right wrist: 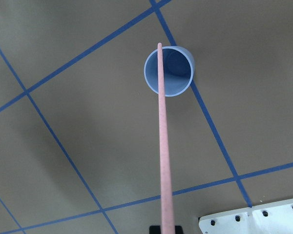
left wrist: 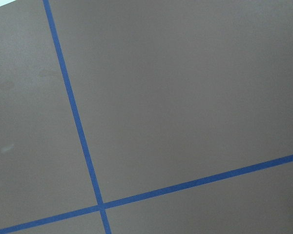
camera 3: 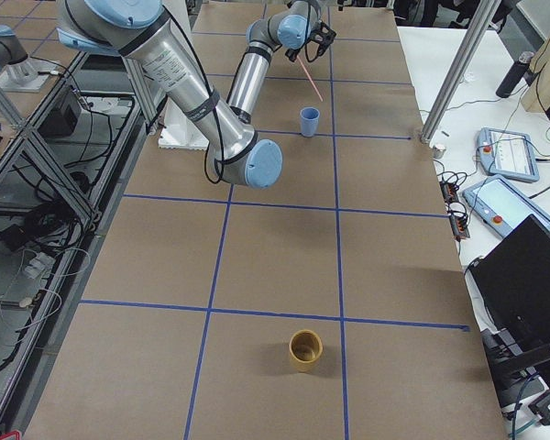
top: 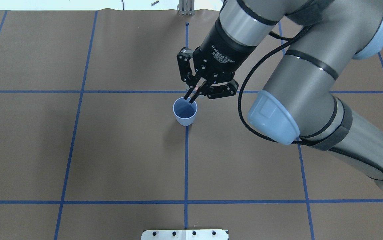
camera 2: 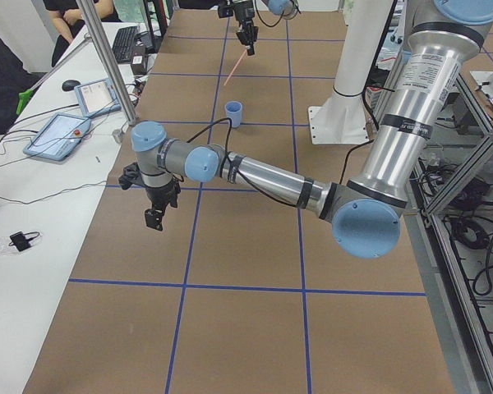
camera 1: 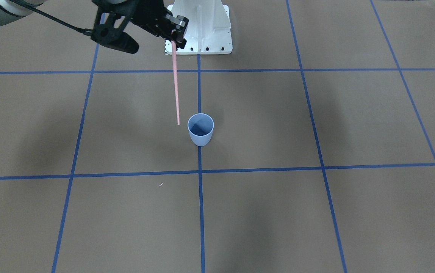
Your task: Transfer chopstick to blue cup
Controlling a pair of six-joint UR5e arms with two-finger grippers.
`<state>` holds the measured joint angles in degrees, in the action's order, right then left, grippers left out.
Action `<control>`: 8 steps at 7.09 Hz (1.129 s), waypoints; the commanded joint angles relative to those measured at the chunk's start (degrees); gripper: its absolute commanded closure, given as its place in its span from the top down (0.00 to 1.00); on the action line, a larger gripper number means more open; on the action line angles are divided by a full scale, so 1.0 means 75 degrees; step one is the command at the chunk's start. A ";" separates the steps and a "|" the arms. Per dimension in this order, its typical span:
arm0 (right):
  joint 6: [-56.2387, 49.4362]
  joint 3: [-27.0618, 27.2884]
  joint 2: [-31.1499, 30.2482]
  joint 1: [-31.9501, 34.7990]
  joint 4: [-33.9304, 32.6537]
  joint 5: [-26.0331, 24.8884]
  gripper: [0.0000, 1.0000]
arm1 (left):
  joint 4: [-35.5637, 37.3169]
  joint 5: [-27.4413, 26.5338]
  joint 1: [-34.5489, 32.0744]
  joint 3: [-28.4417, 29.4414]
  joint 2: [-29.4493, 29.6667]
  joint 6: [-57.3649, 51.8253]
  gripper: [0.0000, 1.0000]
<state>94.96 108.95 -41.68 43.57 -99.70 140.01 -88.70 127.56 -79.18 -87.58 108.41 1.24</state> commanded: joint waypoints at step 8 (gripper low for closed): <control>-0.0040 -0.0942 -0.0502 -0.0724 0.0974 -0.0364 0.00 | -0.0549 -0.0004 0.0011 0.0545 0.0006 0.0011 0.98</control>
<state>94.63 103.76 -45.22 38.19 -94.22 137.29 -92.81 127.53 -79.10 -83.51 108.39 1.32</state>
